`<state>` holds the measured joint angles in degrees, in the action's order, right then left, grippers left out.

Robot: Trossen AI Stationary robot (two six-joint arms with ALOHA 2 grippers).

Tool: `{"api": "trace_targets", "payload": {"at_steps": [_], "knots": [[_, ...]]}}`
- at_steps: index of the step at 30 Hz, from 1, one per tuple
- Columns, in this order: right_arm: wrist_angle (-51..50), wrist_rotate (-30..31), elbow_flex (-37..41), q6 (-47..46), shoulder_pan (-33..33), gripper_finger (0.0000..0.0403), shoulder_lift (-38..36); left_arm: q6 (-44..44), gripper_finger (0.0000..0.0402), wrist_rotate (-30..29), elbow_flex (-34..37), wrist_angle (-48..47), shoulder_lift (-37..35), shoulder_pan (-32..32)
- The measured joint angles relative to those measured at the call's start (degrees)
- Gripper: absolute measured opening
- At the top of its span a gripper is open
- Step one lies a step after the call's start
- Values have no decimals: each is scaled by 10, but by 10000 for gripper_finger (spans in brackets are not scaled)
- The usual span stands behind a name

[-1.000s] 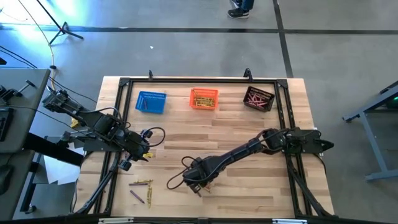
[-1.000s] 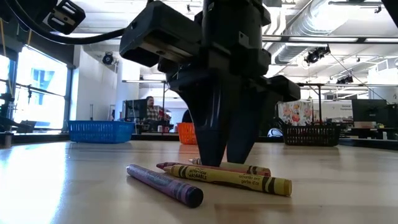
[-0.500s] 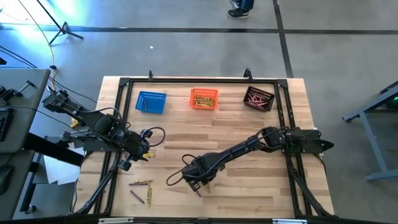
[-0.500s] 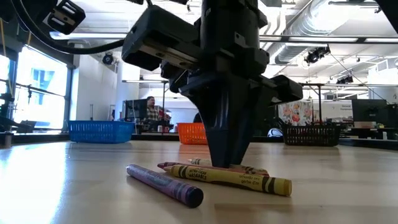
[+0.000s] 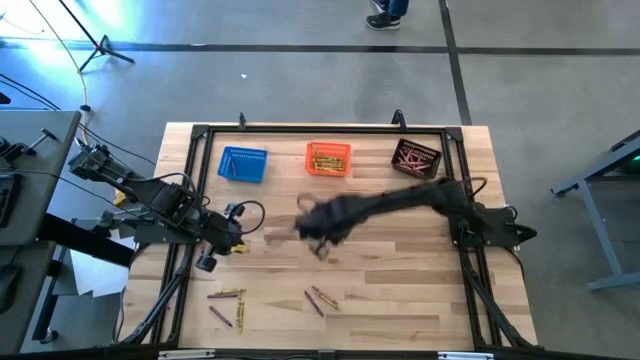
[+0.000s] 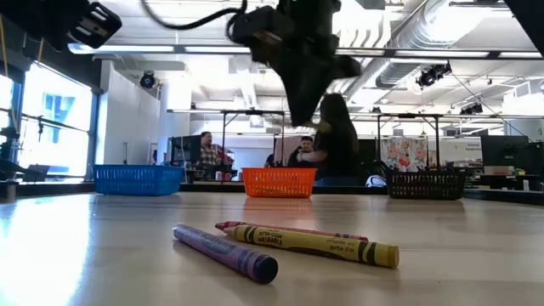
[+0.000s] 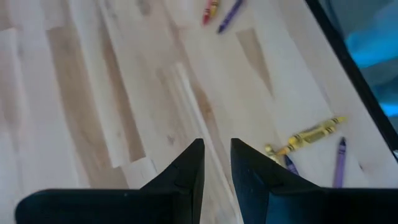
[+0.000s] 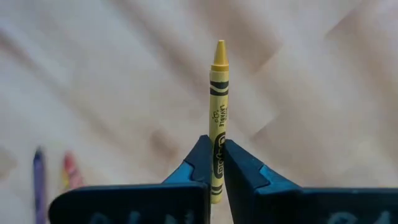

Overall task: Sort crayons
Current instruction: Put the yellow crayon into the orange bin

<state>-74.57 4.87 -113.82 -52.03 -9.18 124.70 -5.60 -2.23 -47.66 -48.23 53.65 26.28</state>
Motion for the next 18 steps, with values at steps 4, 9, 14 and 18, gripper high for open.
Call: {"api": "trace_targets", "payload": {"at_steps": [4,9,14,18], "knots": [[8,60,-1,97,74,11,-35,-27,65,-32,0,1,0,0],[62,86,-1,209,176,11,-52,-72,65,-88,0,7,0,0],[154,83,20,303,247,12,-50,-121,65,-135,0,27,0,-12],[164,69,36,344,287,12,-50,-165,65,-145,0,40,0,-31]]}}
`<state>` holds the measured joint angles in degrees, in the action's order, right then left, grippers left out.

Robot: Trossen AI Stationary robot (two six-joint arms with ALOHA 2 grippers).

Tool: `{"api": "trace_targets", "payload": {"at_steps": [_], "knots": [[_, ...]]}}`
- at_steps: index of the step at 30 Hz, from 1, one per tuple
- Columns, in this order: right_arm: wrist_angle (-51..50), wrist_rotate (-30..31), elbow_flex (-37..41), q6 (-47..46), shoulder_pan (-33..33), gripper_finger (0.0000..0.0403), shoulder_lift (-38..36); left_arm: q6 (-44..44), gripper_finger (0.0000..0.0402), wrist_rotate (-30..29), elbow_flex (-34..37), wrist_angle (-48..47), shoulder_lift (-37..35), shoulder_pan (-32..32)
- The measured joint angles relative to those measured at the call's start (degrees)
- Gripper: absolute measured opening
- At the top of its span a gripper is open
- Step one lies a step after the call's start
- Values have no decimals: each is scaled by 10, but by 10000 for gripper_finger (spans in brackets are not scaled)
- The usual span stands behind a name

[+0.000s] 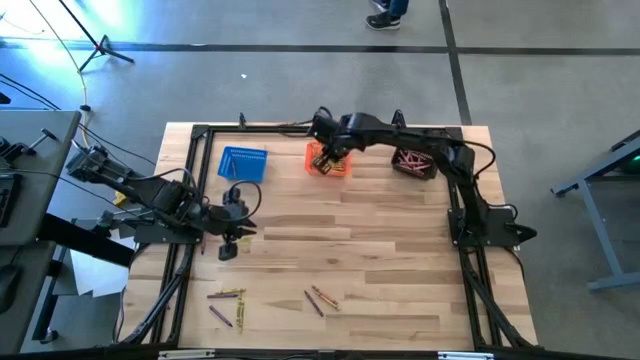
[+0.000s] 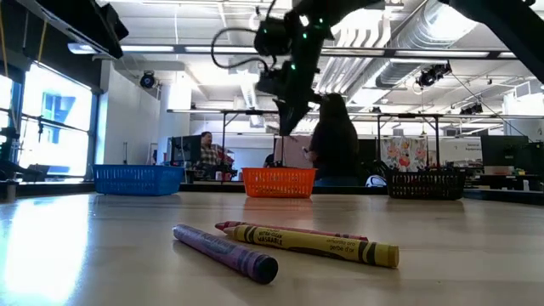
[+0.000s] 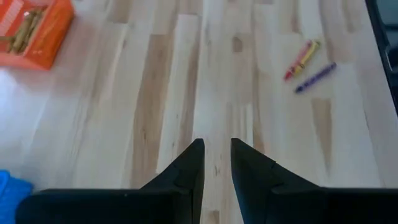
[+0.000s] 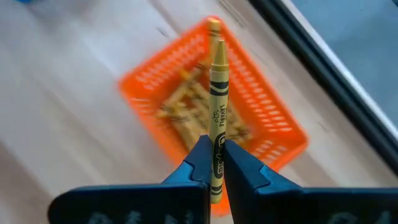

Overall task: Sort crayons
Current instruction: Put the yellow crayon into the orange bin, then put the red crayon into the black bin

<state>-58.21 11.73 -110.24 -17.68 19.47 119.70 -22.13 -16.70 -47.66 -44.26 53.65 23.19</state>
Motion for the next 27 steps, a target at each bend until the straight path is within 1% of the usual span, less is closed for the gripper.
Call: {"api": "trace_targets", "payload": {"at_steps": [3,5,9,13,17,20,22,24,27], "knots": [[3,-10,18,24,20,12,0,-18,65,-11,0,15,0,-12],[23,-21,38,34,26,12,0,-18,65,-19,0,20,0,-18],[60,-60,87,58,31,16,0,-19,65,-33,0,22,0,-31],[63,-62,117,75,31,44,0,-19,65,-35,0,22,0,-41],[64,-62,117,77,31,82,0,-18,65,-35,0,22,0,-47],[67,-65,117,74,31,102,-4,-18,65,-35,0,22,0,-50],[57,-88,117,64,31,109,-15,-18,65,-35,0,22,0,-52],[37,-126,117,47,28,111,-31,-18,65,-35,0,22,0,-52],[10,-174,117,22,9,112,-63,-18,65,-35,0,18,0,-52]]}}
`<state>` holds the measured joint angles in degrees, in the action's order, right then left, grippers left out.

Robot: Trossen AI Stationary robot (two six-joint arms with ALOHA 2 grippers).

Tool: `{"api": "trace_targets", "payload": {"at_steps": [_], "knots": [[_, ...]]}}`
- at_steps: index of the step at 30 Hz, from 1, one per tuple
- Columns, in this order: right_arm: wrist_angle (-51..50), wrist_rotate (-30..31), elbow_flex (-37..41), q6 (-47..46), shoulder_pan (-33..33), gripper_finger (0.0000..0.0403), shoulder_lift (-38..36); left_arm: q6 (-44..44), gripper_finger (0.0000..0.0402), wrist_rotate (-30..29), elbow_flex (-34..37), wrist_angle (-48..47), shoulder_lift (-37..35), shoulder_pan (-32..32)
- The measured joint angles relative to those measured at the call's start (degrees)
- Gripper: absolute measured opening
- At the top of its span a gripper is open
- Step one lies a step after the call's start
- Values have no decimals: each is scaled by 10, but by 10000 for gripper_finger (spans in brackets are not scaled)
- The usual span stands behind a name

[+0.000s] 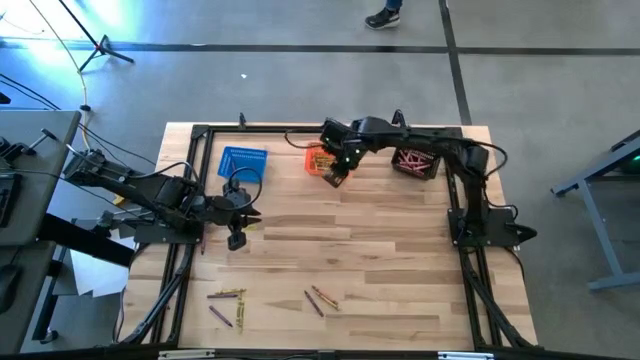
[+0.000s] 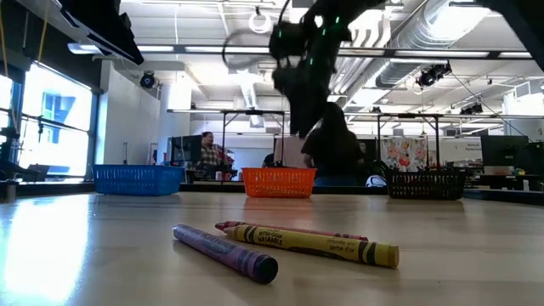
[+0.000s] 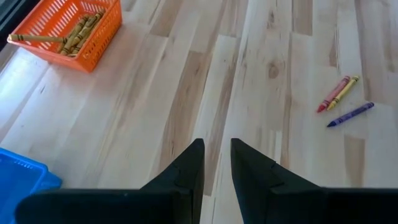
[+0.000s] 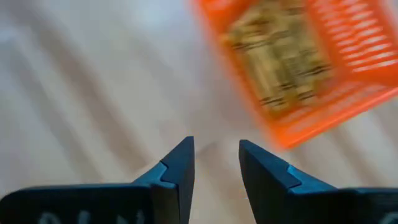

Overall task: Sort crayons
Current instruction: Put the red crayon into the black bin

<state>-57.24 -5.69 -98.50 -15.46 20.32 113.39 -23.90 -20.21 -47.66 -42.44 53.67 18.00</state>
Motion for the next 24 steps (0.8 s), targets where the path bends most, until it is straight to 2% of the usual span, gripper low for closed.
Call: {"api": "trace_targets", "payload": {"at_steps": [2,7,13,19,24], "knots": [[-13,-18,0,-22,-27,112,-23,0,65,0,0,-6,0,0],[-36,-18,-1,-116,-124,112,-51,0,65,2,0,-13,0,0],[-30,32,-1,-281,-255,113,-36,20,65,52,0,-39,-3,0],[53,38,-1,-472,-354,113,0,43,65,140,0,-70,-5,0],[158,57,-1,-566,-406,113,55,71,65,206,0,-89,-5,3]]}}
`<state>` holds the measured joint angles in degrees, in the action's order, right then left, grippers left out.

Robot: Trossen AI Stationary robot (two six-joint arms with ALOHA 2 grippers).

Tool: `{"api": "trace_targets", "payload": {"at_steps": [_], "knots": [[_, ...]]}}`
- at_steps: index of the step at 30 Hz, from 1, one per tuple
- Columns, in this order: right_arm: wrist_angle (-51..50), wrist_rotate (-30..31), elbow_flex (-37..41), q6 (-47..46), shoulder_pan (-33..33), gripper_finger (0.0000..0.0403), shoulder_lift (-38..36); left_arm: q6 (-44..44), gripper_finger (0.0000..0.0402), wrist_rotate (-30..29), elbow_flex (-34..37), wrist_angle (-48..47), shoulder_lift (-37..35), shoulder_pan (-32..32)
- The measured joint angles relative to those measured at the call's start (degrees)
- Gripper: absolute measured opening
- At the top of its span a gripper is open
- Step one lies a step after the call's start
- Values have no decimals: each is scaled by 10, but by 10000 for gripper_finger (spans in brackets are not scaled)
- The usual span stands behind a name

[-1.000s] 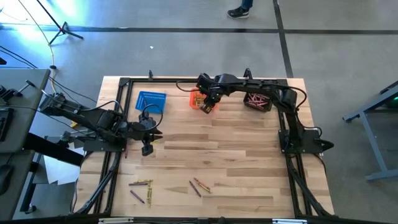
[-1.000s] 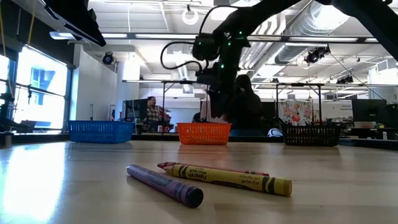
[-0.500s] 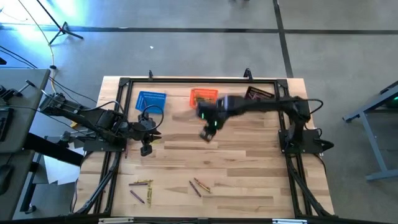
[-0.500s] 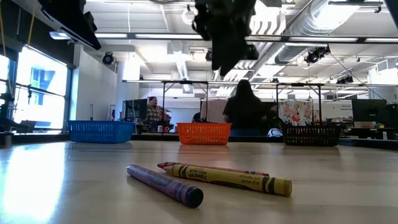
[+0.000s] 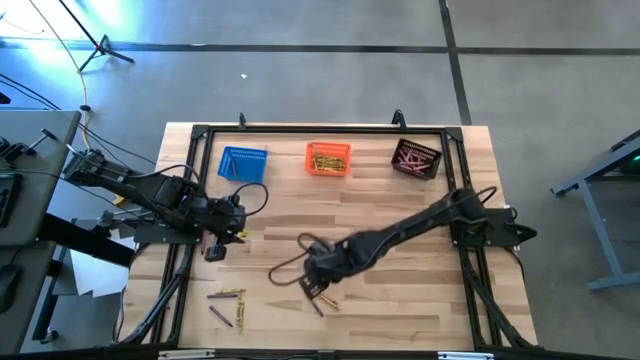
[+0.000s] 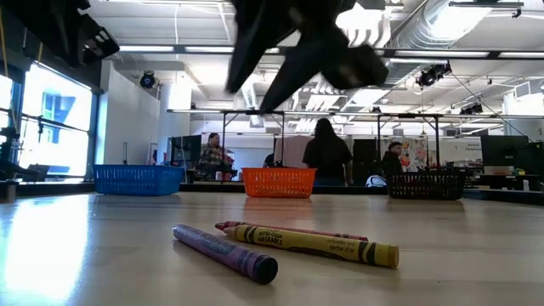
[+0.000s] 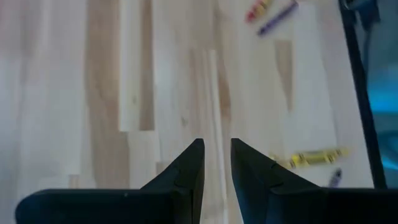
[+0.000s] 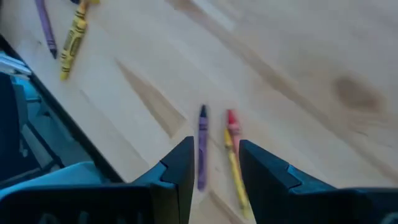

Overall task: Sort crayons
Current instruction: Put the red crayon into the black bin

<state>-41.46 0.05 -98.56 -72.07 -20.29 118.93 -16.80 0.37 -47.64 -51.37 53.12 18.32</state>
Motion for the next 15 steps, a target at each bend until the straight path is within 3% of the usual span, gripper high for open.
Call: {"api": "trace_targets", "payload": {"at_steps": [7,11,15], "knots": [[111,4,0,-11,-16,113,84,19,65,4,0,-19,0,30],[119,4,1,-11,-13,113,108,9,65,4,0,-20,0,42],[103,49,1,7,-12,113,108,9,65,3,0,-20,0,52]]}}
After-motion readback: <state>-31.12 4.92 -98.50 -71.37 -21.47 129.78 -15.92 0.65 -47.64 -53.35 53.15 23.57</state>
